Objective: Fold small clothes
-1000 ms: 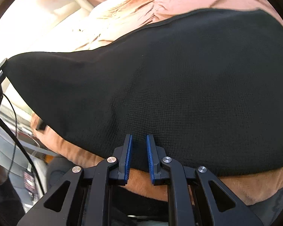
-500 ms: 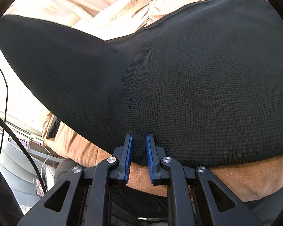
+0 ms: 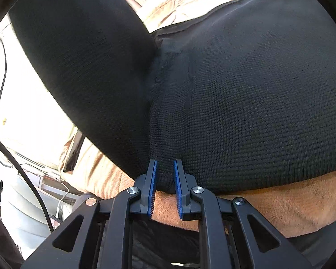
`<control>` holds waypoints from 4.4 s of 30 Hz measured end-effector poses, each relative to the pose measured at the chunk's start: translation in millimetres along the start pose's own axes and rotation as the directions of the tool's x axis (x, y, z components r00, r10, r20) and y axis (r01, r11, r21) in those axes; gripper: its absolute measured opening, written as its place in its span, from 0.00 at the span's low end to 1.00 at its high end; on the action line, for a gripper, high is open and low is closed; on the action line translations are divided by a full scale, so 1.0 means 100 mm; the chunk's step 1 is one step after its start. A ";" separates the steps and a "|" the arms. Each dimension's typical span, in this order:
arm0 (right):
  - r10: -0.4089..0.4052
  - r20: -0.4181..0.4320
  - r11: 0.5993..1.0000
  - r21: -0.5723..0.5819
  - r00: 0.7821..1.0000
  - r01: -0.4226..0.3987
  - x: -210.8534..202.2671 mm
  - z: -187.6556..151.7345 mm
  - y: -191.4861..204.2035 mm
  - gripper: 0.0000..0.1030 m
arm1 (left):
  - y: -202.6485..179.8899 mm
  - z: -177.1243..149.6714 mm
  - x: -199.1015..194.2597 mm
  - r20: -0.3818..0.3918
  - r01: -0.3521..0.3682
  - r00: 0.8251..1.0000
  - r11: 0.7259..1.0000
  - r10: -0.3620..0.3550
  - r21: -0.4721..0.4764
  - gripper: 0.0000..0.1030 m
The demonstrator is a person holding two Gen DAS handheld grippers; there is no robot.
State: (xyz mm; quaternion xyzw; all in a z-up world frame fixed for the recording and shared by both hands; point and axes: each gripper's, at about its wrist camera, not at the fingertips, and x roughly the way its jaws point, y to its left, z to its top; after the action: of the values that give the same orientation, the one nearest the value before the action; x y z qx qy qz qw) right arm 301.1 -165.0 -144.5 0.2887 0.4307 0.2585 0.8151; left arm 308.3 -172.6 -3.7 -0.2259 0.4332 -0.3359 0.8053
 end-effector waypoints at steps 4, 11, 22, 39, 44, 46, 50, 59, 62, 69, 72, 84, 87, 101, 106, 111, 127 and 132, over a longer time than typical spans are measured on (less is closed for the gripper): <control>0.058 -0.009 0.998 0.018 0.998 -0.057 -0.16 0.00 -0.11 0.11 | -0.15 0.02 0.26 -0.048 -0.031 0.998 0.999 0.032 0.033 0.08; 0.037 0.063 0.999 0.032 0.997 -0.039 -0.98 0.11 -0.49 0.16 | -0.25 -0.07 0.68 -0.131 -0.077 0.988 0.994 0.087 0.078 0.08; -0.086 0.235 0.995 0.070 0.968 0.072 -2.15 0.03 -1.17 0.58 | -0.48 -0.37 1.43 -0.268 -0.137 0.947 0.976 0.180 0.169 0.08; -0.189 0.173 0.982 0.026 0.967 0.187 -2.22 0.10 -1.11 0.58 | -0.25 -0.63 1.51 -0.317 -0.211 0.907 0.950 0.278 0.230 0.51; -0.279 0.128 0.950 -0.106 0.952 0.293 -2.17 0.28 -0.89 0.58 | 0.24 -0.65 1.31 -0.306 -0.295 0.887 0.934 0.347 0.202 0.51; -0.322 0.108 0.923 -0.184 0.941 0.337 -2.08 0.36 -0.76 0.58 | 0.49 -0.69 1.23 -0.306 -0.331 0.880 0.931 0.363 0.155 0.51; -0.404 0.090 0.856 -0.314 0.910 0.411 -1.84 0.50 -0.53 0.58 | 0.86 -0.78 1.11 -0.306 -0.382 0.868 0.920 0.390 0.089 0.51; -0.488 0.054 0.754 -0.477 0.871 0.452 -1.31 0.61 -0.17 0.51 | 1.30 -1.05 1.03 -0.318 -0.453 0.840 0.891 0.440 0.037 0.51; -0.510 0.050 0.731 -0.500 0.858 0.464 -1.18 0.64 -0.12 0.48 | 1.36 -1.13 1.11 -0.336 -0.458 0.831 0.888 0.442 0.036 0.51; -0.539 0.029 0.685 -0.566 0.842 0.458 -0.98 0.64 0.02 0.48 | 1.40 -1.19 1.15 -0.330 -0.458 0.832 0.888 0.445 0.042 0.51; -0.549 0.016 0.674 -0.583 0.836 0.454 -0.89 0.68 0.02 0.46 | 1.40 -1.19 1.18 -0.332 -0.460 0.831 0.887 0.447 0.042 0.51; -0.346 -0.046 0.880 -0.363 0.937 0.307 -1.23 1.11 -0.29 0.07 | 1.40 -1.16 1.20 -0.346 -0.459 0.824 0.887 0.448 0.055 0.51; -0.307 -0.054 0.912 -0.302 0.950 0.277 -1.31 1.14 -0.41 0.07 | 1.38 -1.13 1.22 -0.357 -0.461 0.818 0.886 0.450 0.061 0.51; -0.282 -0.040 0.944 -0.190 0.959 0.269 -1.73 1.10 -0.84 0.06 | 1.15 -0.98 1.32 -0.345 -0.456 0.817 0.884 0.461 0.101 0.51; -0.290 -0.045 0.944 -0.180 0.956 0.278 -1.77 1.03 -0.92 0.06 | 1.21 -0.99 1.40 -0.347 -0.482 0.804 0.871 0.482 0.094 0.51; -0.291 -0.041 0.943 -0.181 0.956 0.279 -1.74 1.03 -0.95 0.06 | 1.30 -0.97 1.38 -0.347 -0.494 0.804 0.867 0.483 0.063 0.51; -0.500 0.028 0.764 -0.456 0.866 0.456 -1.64 0.94 -0.23 0.68 | 1.45 -1.04 1.35 -0.335 -0.453 0.835 0.891 0.436 0.031 0.51; -0.518 0.027 0.698 -0.564 0.855 0.441 -1.36 0.82 0.14 0.78 | 1.49 -1.08 1.27 -0.323 -0.442 0.847 0.897 0.424 0.019 0.51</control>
State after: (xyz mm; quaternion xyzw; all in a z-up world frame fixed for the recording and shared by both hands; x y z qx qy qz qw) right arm 301.1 -266.8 -21.0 -0.0992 0.4511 0.1684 0.8708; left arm 319.0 -174.3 -227.0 -0.0877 0.6063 -0.1657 0.7728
